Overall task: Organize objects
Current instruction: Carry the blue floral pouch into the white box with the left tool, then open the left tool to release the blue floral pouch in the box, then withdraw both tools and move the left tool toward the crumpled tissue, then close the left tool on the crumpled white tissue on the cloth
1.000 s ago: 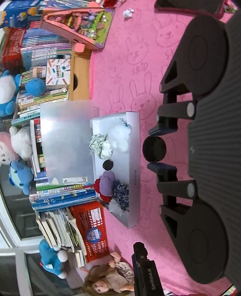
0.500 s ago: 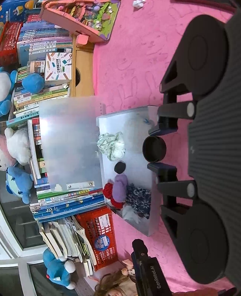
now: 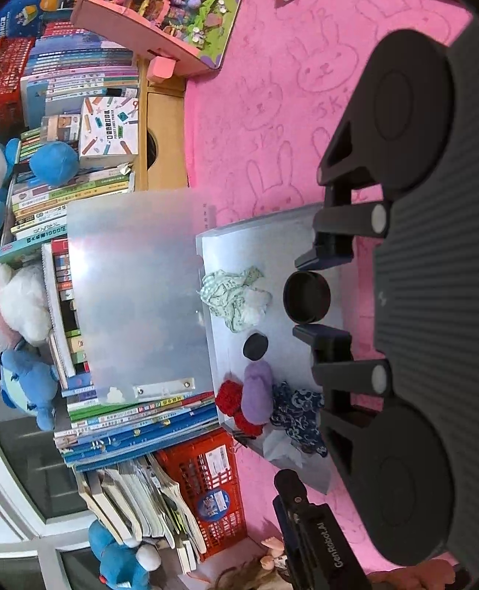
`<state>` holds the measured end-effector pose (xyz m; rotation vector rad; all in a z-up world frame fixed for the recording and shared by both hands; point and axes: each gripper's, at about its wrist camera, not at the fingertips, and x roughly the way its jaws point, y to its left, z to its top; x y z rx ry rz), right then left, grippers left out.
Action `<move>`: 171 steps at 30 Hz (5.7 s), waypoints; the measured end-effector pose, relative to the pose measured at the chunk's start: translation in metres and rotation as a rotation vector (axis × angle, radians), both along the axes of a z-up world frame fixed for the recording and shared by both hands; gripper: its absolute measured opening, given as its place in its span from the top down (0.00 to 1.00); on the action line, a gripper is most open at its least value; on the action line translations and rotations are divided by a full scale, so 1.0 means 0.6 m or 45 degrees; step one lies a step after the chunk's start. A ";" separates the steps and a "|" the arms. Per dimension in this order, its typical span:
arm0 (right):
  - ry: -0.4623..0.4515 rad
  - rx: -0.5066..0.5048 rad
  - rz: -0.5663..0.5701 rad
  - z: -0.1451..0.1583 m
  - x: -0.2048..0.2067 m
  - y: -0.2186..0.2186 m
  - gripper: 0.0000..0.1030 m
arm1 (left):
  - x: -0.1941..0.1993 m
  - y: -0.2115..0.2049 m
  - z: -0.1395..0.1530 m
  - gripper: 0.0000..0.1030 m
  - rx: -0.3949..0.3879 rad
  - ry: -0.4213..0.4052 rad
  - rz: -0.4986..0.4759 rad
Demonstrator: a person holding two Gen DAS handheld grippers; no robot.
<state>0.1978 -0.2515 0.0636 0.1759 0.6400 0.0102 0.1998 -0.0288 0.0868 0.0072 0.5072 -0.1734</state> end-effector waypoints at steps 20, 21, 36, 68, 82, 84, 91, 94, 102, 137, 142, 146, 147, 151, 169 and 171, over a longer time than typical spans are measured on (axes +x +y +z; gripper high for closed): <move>0.040 -0.067 0.058 -0.023 0.074 0.026 0.64 | 0.087 -0.023 -0.037 0.64 0.037 0.065 0.003; 0.046 -0.058 0.063 -0.026 0.077 0.025 0.64 | 0.090 -0.023 -0.041 0.64 0.041 0.071 0.002; 0.102 0.069 0.160 -0.066 0.106 0.018 0.64 | 0.121 -0.017 -0.082 0.64 0.018 0.136 0.004; 0.149 0.006 0.120 -0.088 0.175 0.015 0.64 | 0.211 -0.052 -0.098 0.64 0.061 0.109 0.020; 0.144 -0.007 0.120 -0.090 0.173 0.020 0.60 | 0.202 -0.044 -0.095 0.63 0.042 0.109 0.020; 0.144 0.000 0.119 -0.088 0.171 0.020 0.56 | 0.198 -0.041 -0.093 0.57 0.028 0.117 0.032; 0.111 -0.011 0.139 -0.075 0.151 0.024 0.46 | 0.171 -0.036 -0.079 0.38 0.011 0.100 0.034; 0.089 -0.046 0.150 -0.065 0.137 0.027 0.45 | 0.157 -0.036 -0.068 0.35 0.002 0.075 0.022; 0.037 -0.065 0.184 -0.046 0.090 0.022 0.40 | 0.100 -0.043 -0.037 0.29 0.068 0.039 -0.015; -0.194 -0.222 0.331 -0.063 -0.265 0.065 0.29 | -0.254 0.025 -0.048 0.20 0.034 0.016 -0.228; -0.194 -0.268 0.301 -0.085 -0.313 0.073 0.28 | -0.279 0.029 -0.077 0.20 0.024 0.068 -0.263; -0.198 -0.298 0.311 -0.095 -0.340 0.077 0.28 | -0.289 0.028 -0.106 0.20 -0.012 0.139 -0.306; -0.198 -0.298 0.316 -0.097 -0.344 0.077 0.28 | -0.290 0.027 -0.113 0.20 -0.020 0.154 -0.318; -0.175 -0.299 0.308 -0.106 -0.354 0.075 0.28 | -0.296 0.019 -0.128 0.21 -0.034 0.173 -0.351; -0.188 -0.132 0.525 -0.104 -0.380 0.084 0.29 | -0.275 0.025 -0.107 0.63 -0.098 0.135 -0.315; -0.190 -0.127 0.614 -0.107 -0.389 0.095 0.29 | -0.272 0.028 -0.104 0.63 -0.096 0.129 -0.299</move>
